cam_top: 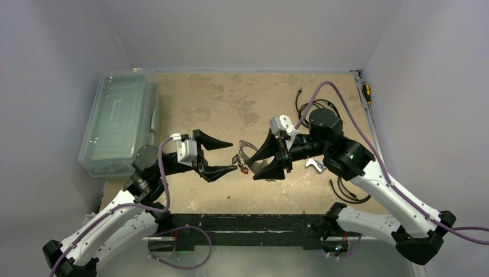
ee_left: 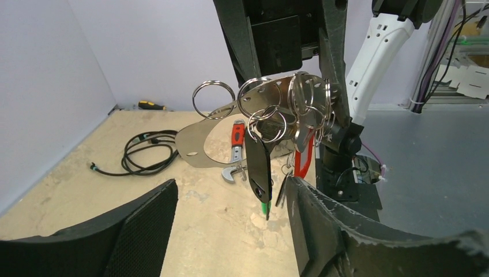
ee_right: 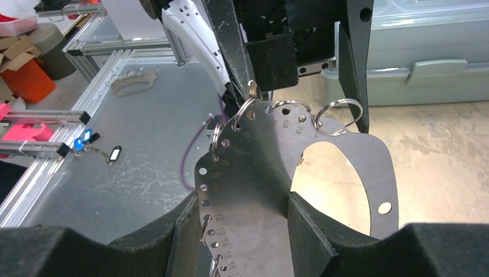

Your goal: Put the keys on the keyring

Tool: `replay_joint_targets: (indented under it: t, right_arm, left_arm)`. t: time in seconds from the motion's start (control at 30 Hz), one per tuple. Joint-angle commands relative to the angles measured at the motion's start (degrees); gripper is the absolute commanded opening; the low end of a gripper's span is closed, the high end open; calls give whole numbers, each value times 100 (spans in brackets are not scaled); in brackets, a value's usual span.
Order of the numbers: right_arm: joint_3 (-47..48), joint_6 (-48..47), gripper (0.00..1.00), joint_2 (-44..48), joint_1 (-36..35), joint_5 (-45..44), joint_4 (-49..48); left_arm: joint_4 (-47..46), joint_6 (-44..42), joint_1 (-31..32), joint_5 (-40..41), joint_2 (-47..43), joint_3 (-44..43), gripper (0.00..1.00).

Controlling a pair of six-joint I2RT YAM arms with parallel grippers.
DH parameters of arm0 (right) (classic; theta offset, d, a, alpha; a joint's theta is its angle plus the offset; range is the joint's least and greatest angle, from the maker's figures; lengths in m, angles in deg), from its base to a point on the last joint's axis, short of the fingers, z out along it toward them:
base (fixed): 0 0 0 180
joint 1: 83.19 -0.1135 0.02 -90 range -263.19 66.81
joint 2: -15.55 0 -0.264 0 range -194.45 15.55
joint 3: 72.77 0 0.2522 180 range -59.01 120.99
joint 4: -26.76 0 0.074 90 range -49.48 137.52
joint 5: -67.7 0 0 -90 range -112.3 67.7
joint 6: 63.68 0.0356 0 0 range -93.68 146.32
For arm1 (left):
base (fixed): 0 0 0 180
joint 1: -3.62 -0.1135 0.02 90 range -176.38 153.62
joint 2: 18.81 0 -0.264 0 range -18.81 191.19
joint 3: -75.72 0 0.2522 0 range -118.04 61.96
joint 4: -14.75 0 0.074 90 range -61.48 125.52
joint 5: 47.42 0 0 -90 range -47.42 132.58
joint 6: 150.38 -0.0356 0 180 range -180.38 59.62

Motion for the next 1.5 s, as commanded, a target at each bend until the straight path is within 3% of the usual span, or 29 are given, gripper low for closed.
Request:
replay_joint_targets:
  t: [0.0, 0.17, 0.27, 0.33, 0.37, 0.5, 0.77, 1.1, 1.3, 1.47]
  right_arm:
    - [196, 16, 0, 3, -10, 126, -347]
    - [159, 27, 0, -50, -10, 129, -371]
    - [131, 25, 0, -67, -10, 127, -380]
    - [110, 25, 0, -68, -10, 121, -372]
    - [105, 25, 0, -69, -10, 112, -360]
    - [53, -24, 0, -37, -10, -70, -205]
    - [-147, -177, 0, 265, -10, -707, 335]
    - [-252, -142, 0, 141, -10, -1271, 517]
    - [-219, -237, 0, -35, -10, -1761, 516]
    - [-214, -237, 0, -74, -10, -2737, 335]
  left_arm:
    - [-830, 459, 1, -200, 174, 87, 63]
    - [-1220, 577, 70, -154, 211, 213, 56]
    - [-1294, 578, 109, -131, 260, 250, 31]
    - [-1296, 555, 107, -33, 254, 265, 6]
    - [-1296, 554, 106, 103, 224, 286, 0]
    - [-921, 242, 111, 659, -4, 252, 0]
    - [690, -894, 110, 1515, -474, -218, 0]
    - [1694, -1615, 112, 1805, -526, -828, 0]
    - [1824, -1781, 105, 1655, -369, -1021, 0]
    - [1979, -1990, 104, 1464, -313, -1060, 0]
